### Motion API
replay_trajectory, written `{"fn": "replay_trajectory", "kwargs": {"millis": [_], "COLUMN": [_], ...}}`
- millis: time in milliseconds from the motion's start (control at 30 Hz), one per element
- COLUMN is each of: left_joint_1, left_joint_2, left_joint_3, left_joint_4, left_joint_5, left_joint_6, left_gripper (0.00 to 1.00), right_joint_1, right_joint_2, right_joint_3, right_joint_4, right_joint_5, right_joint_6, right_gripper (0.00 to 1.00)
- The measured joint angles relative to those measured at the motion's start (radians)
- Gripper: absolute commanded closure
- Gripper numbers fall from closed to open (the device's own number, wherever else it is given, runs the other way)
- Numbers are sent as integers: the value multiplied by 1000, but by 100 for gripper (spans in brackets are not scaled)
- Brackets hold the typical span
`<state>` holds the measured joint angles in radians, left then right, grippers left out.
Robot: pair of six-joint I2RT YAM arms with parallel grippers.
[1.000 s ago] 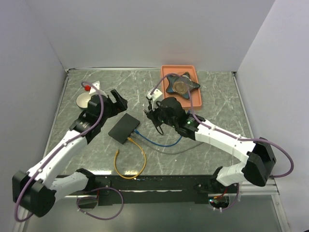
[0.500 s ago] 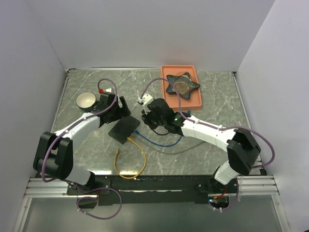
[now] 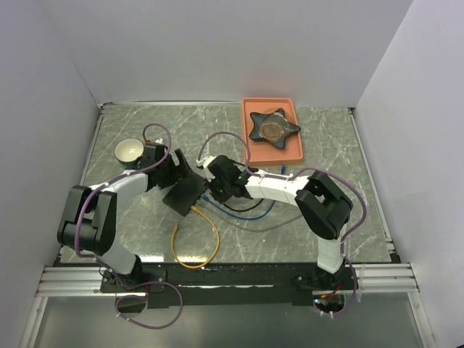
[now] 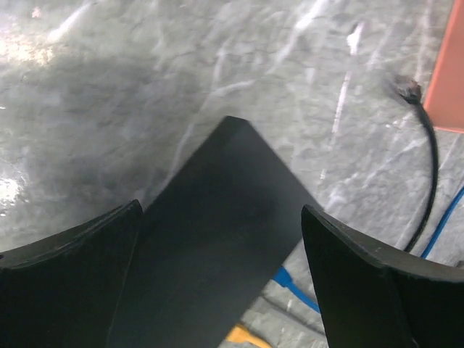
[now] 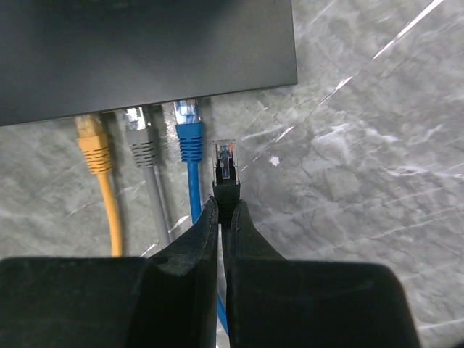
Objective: Insert the plug into the switch port
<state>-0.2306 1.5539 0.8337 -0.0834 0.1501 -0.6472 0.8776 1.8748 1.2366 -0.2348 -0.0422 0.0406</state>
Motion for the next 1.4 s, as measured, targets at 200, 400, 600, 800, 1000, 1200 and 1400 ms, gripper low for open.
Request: {"fn": "replay_trajectory", "kwargs": {"millis": [200, 400, 600, 800, 1000, 1200, 1400], "left_joint_1": [34, 35, 35, 38, 40, 42, 42], "left_joint_2": [50, 77, 87, 95, 97, 99, 102], "left_joint_3": [-14, -14, -14, -14, -14, -14, -14], "left_joint_4": [32, 85, 106, 119, 124, 125, 127], "left_joint_5": [52, 94, 122, 138, 142, 146, 161], "left_joint_6": [0, 0, 0, 0, 0, 0, 0], "left_gripper": [5, 7, 9, 12, 14, 16, 17], "right_joint_1": [0, 0, 0, 0, 0, 0, 0], "right_joint_2": [26, 48, 48, 52, 75, 110, 121], "right_joint_3": [18, 41, 41, 41, 48, 82, 116], "right_joint_4": [-25, -35, -36, -35, -35, -36, -41], "right_joint_5": [5, 13, 19, 26, 42, 45, 48], "right_joint_6": [11, 19, 23, 29, 37, 46, 48], "right_gripper": [100, 100, 100, 100, 100, 100, 100]}}
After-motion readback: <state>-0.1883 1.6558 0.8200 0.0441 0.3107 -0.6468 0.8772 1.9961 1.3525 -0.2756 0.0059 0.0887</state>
